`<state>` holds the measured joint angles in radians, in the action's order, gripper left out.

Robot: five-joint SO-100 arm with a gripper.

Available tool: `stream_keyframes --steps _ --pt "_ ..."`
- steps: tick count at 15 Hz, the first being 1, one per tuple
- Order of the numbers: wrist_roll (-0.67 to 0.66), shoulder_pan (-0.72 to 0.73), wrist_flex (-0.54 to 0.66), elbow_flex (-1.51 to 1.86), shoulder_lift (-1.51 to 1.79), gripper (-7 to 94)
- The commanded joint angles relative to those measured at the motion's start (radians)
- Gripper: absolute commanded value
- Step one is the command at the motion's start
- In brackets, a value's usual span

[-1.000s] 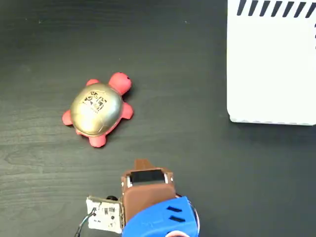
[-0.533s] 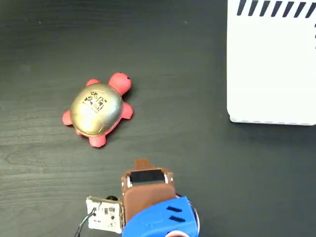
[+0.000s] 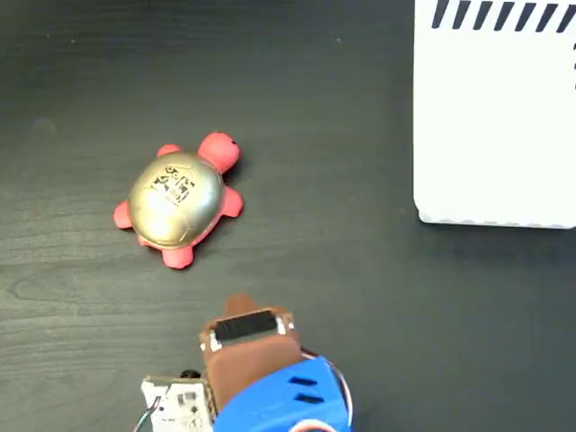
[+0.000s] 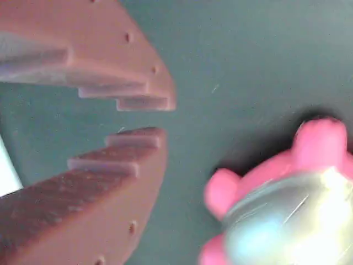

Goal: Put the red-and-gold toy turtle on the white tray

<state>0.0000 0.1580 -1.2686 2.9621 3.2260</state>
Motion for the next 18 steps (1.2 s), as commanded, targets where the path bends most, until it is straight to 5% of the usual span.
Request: stream_keyframes --steps 1,6,9,15,18 --pt "-0.075 0.074 0.077 -0.115 -0.135 0" --pt "-0.285 0.074 0.044 -0.601 -0.684 0" --pt "-0.543 0.080 -0.051 -0.827 -0.908 0" --pt "-0.612 0.110 -0.345 -1.419 -1.338 0" --pt "-0.653 0.091 -0.333 -1.480 -1.420 0"
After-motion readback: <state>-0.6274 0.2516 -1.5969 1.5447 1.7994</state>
